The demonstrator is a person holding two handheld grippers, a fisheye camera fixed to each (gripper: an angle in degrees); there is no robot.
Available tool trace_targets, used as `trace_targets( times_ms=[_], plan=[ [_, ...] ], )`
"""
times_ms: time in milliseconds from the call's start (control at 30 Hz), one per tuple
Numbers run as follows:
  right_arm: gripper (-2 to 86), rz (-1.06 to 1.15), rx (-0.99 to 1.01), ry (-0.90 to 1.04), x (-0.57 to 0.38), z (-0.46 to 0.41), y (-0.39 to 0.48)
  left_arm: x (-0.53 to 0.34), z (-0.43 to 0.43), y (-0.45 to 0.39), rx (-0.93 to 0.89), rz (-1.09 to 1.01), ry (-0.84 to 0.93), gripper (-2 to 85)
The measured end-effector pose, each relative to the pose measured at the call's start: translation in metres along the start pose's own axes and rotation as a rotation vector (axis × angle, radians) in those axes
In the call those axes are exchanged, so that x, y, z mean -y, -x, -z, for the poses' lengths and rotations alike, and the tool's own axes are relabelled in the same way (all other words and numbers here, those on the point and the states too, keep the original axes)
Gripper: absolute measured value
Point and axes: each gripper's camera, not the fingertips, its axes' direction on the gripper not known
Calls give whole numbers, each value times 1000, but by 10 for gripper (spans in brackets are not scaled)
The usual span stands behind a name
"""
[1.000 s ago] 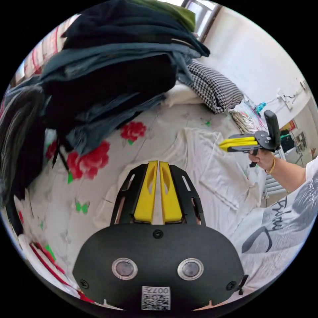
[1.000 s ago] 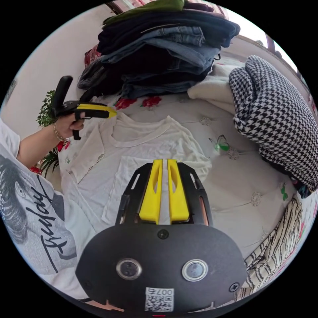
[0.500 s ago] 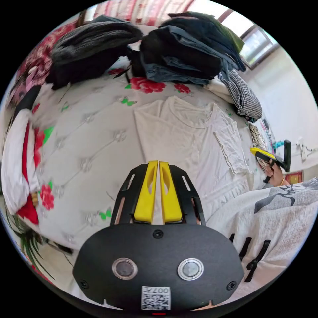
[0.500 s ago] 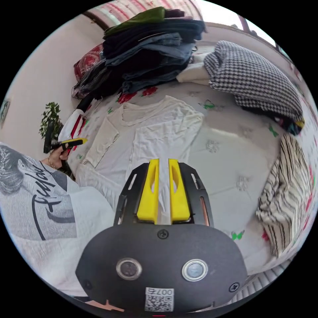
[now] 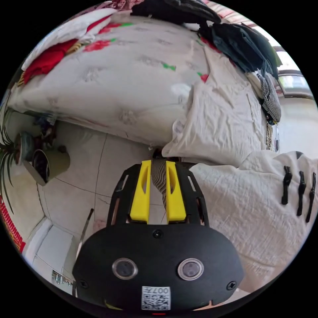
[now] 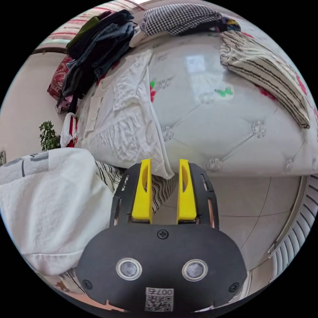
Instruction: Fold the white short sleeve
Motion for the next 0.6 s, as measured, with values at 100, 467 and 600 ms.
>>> trace_targets(
  times_ms=[100,467,600],
  plan=[
    [89,0,26,82,-1,-13,-7,12,-24,3,-44,-49,56,94],
    [13,89,181,275,20,-21,-20,67,-30,-13,-144,-294,125,14],
    [2,115,293,175,12,25,-30,64,5,-4,-336,-366,93,1]
  ],
)
